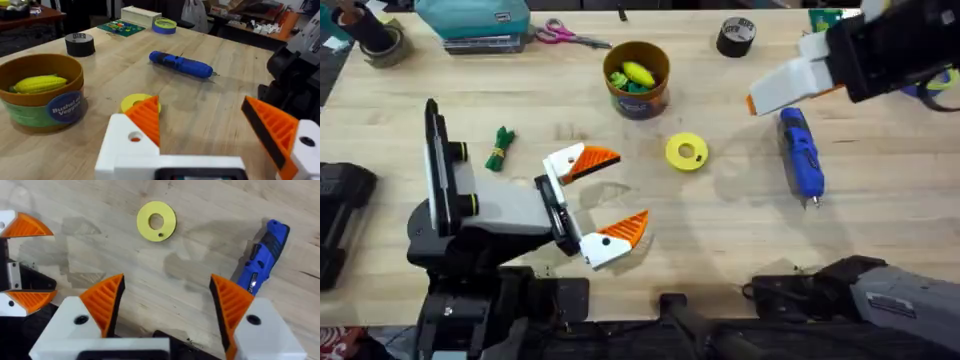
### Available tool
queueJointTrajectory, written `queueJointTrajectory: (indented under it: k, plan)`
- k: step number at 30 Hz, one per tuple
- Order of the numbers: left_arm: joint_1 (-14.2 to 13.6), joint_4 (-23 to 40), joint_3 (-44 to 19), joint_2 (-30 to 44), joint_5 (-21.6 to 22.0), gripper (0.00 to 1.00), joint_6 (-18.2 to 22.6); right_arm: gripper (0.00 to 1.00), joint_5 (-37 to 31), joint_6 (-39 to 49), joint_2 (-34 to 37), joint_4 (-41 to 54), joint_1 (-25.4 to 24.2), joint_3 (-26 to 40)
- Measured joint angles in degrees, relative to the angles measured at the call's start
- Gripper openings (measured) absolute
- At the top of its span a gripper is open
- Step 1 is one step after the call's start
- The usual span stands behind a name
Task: Pick up the gripper from the table and insert it into the empty holder that is missing its gripper. Then pick up a screw, insert it into the mounting hole, and use the screwdriver to tighten it. Finally, clean up the table by picking up the vegetable and placing it into the bucket.
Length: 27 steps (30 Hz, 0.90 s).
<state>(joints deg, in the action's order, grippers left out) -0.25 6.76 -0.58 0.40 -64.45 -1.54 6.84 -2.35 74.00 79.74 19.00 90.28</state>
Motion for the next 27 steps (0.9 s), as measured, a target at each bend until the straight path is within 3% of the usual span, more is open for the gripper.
queueJointTrajectory:
  k: [6,12,27]
  plan:
    - [0.0,0.0,0.0,0.0,-0.02,0.986,0.0,0.996,-2.16,-4.01,-0.1,-0.48,1.42,-0.91]
    - [0.0,0.02,0.0,0.0,-0.04,0.986,0.0,0.996,-2.8,-6.4,-0.28,-1.35,2.13,-8.04]
    - [0.0,0.02,0.0,0.0,-0.04,0.986,0.0,0.996,-2.96,-7.76,-3.45,-24.64,5.07,-30.15]
